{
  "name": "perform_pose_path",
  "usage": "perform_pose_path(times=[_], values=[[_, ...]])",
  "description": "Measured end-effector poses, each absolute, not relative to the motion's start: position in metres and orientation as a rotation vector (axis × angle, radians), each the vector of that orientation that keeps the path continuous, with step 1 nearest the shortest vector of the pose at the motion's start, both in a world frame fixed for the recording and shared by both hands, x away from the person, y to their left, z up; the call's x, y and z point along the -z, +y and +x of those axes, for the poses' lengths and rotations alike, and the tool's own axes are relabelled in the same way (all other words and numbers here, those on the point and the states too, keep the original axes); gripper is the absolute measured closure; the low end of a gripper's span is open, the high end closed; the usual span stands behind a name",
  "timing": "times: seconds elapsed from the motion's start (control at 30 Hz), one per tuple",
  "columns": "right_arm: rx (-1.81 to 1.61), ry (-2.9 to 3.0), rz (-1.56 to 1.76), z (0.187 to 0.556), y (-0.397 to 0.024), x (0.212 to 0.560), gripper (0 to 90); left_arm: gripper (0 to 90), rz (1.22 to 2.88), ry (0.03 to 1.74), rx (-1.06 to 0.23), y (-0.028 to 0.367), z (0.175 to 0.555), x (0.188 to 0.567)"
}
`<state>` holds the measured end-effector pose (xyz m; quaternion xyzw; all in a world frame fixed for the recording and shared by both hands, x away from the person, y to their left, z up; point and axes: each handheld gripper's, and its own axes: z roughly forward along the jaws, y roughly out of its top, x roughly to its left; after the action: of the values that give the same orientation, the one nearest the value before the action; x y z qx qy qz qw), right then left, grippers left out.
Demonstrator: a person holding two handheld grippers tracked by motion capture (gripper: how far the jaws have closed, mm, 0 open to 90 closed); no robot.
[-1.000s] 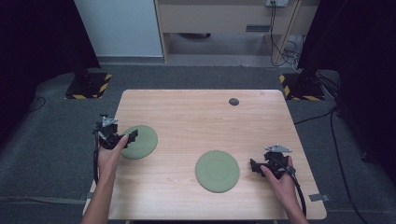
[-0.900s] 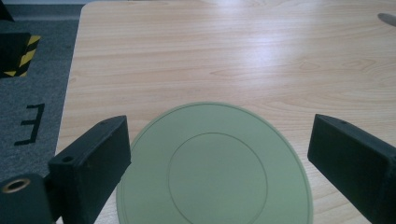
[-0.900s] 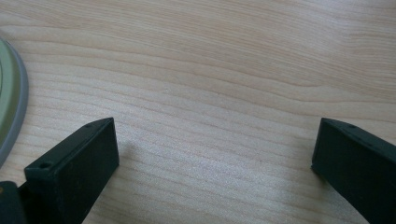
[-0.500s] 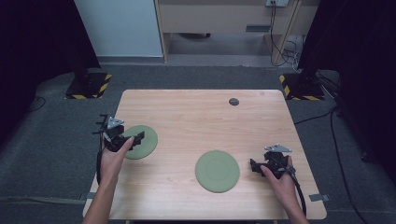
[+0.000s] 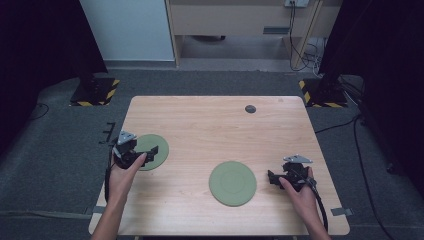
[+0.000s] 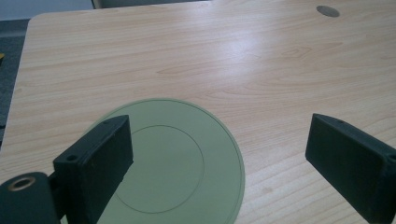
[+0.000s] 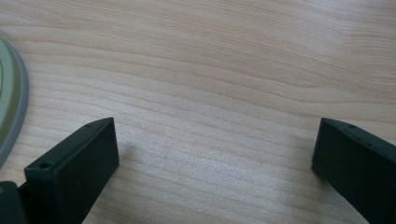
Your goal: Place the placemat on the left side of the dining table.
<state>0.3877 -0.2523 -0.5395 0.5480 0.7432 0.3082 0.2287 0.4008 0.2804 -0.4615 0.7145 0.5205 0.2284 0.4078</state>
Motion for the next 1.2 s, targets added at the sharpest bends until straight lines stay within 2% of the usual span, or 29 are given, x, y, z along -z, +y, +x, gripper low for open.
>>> perform_pose_path(times=[0.43, 1.2], values=[[-0.849, 2.046, 1.508, 0.388, -0.252, 0.540, 0.8, 6.4, 1.883, 1.191, -0.502, 0.240, 0.385, 0.468], [-0.849, 2.048, 1.509, 0.387, -0.252, 0.539, 0.9, 6.7, 2.016, 1.066, -0.471, 0.187, 0.370, 0.486]])
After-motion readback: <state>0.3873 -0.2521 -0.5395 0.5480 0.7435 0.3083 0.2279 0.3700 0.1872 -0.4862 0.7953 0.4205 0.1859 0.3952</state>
